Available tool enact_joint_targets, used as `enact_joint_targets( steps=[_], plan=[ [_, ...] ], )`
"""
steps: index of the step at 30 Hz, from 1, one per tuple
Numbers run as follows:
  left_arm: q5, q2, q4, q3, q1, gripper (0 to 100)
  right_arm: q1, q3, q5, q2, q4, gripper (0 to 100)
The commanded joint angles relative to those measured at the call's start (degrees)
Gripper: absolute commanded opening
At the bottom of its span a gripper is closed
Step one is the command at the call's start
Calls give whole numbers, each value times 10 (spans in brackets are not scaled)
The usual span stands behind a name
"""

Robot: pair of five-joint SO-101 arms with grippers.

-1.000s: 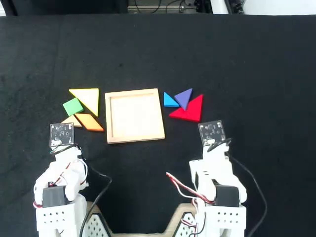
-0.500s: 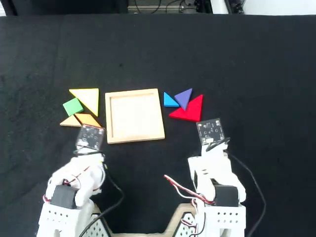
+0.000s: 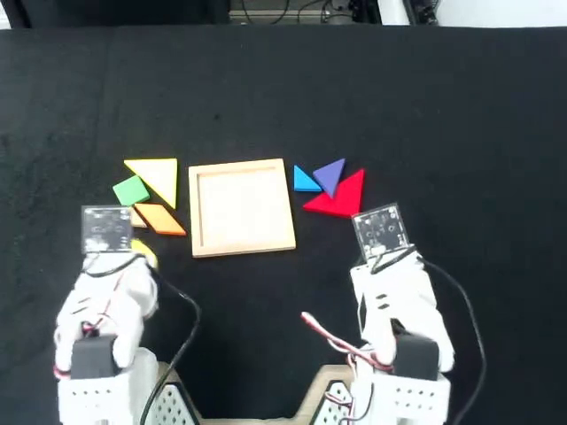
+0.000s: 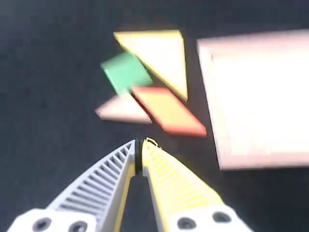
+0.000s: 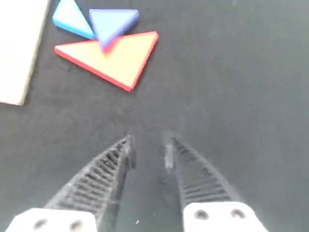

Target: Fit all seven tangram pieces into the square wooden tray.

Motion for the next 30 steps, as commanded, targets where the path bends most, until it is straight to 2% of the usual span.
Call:
enact_joint_targets(
  steps=[1,4,7,10,14,19,21,26,30],
  plan=[
    [23,2,-4,-67,13,30,-45,-115,4,-36,69,170],
    [30,1,-18,-29,39,30,-51,-125,44,-6,66,170],
    [27,1,-62,9,40,30,-50,-138,95,65,32,170],
    [26,0,-101,44,29,30,-49,-197,113,167,-5,170],
    [24,-4,-137,72,8,30,-54,-344,109,365,-13,170],
    [-18,-4,-154,90,5,30,-98,-488,107,674,-11,172],
    [-18,-4,-151,90,5,30,-111,-531,140,793,-14,171],
    [-22,-4,-150,91,5,30,-129,-620,279,1011,-17,172],
    [-22,-4,-150,92,5,30,-122,-684,312,1097,-11,173]
  ],
)
